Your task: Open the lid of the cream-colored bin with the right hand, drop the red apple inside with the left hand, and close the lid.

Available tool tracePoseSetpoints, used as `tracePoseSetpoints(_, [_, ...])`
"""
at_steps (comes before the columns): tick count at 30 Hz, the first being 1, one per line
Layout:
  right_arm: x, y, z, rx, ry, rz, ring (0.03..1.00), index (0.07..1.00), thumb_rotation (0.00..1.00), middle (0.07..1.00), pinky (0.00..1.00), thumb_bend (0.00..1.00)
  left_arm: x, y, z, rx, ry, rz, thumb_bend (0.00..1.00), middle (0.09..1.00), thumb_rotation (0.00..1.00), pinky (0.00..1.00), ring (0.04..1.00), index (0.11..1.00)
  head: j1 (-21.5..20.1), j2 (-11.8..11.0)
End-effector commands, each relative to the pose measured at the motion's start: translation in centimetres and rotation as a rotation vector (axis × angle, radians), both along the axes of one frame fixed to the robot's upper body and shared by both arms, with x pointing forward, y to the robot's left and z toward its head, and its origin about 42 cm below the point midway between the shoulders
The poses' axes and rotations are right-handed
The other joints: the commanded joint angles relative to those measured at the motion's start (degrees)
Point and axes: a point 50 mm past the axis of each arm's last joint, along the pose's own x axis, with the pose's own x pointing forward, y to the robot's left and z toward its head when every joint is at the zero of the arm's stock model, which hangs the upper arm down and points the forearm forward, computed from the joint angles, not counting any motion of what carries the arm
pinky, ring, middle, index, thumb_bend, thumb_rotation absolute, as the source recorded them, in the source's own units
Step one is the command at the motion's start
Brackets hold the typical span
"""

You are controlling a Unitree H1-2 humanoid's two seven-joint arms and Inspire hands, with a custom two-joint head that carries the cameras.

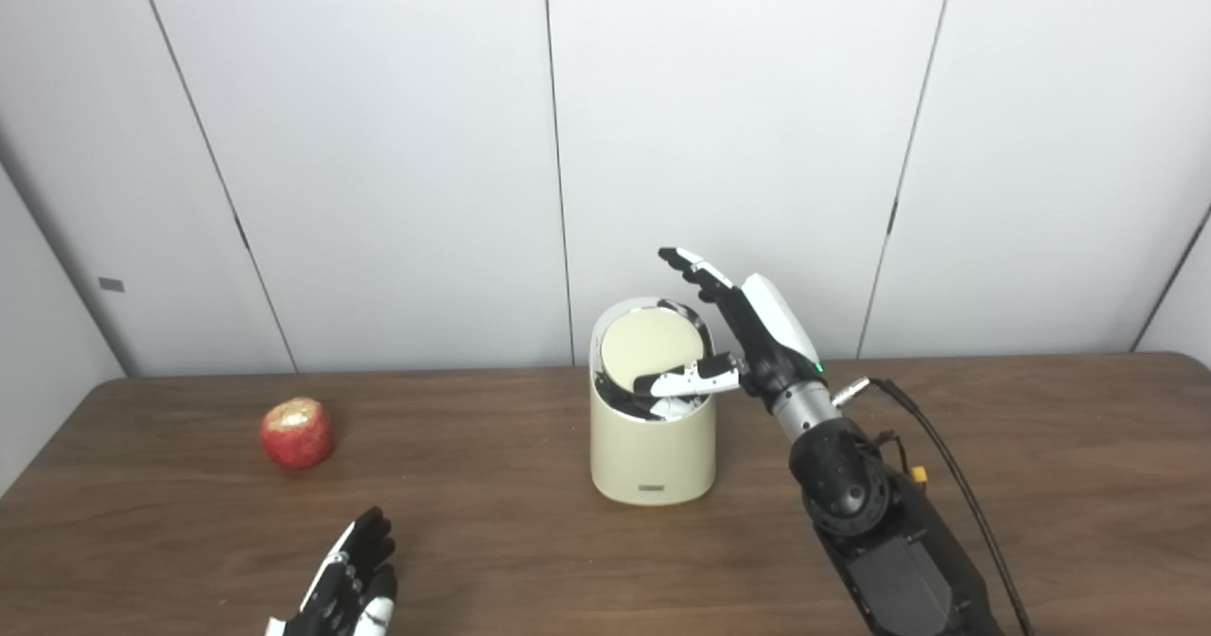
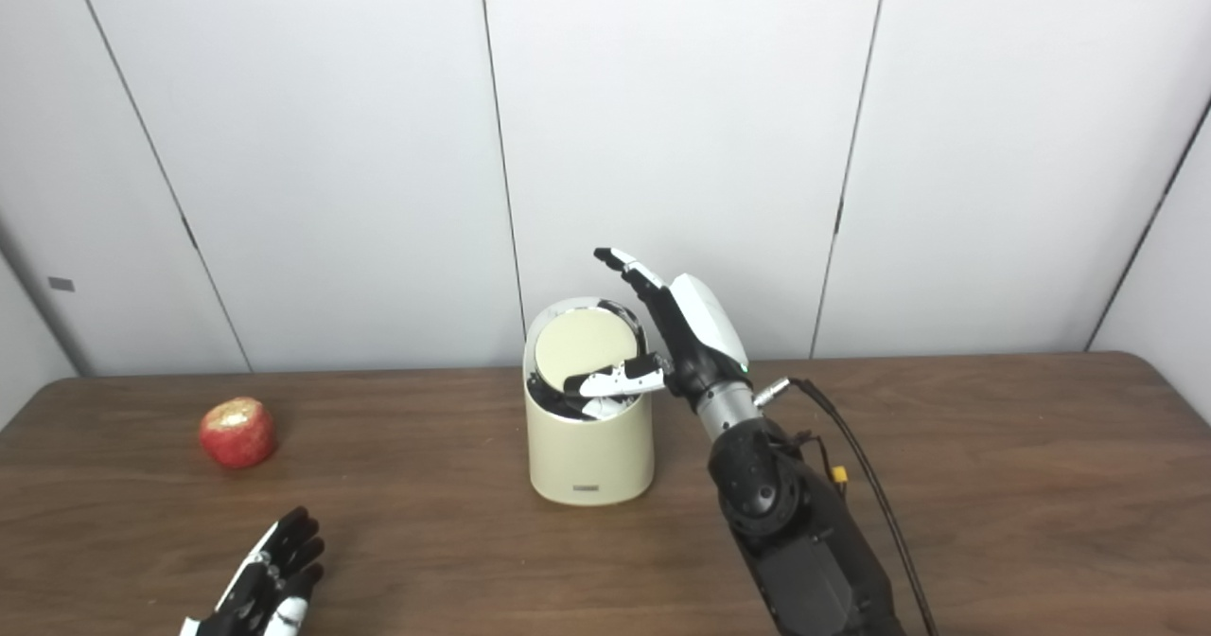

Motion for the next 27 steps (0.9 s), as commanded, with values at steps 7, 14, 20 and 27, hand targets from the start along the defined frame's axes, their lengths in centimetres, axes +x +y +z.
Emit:
tracePoseSetpoints(7, [0.6,0.2,2.9,0.017,-0.096,0.008,0.884,0.876,0.17,0.890,0.83,0.81,-2.3,-1.8,-2.3,-0.083,0.091,0.011,0.32,0.919,0.49,0.90,0.910,0.937,-0.1,0.1])
tracePoseSetpoints(14, [0.5,0.2,2.5,0.016,-0.076,-0.003,0.882,0.878,0.23,0.896,0.81,0.79,-2.3,-1.8,-2.2,-0.076,0.089,0.013,0.32,0.914,0.46,0.88,0.898,0.935,-0.1,0.3])
tracePoseSetpoints(20, [0.6,0.3,2.1,0.005,-0.059,-0.018,0.883,0.880,0.23,0.902,0.80,0.79,-2.4,-1.6,-2.2,-0.071,0.086,0.007,0.32,0.919,0.46,0.89,0.904,0.939,-0.2,0.4])
tracePoseSetpoints(27, [0.6,0.8,1.8,-0.023,-0.047,-0.013,0.877,0.877,0.22,0.898,0.80,0.80,-2.4,-1.7,-2.2,-0.066,0.083,0.000,0.31,0.918,0.43,0.90,0.906,0.935,-0.3,0.5])
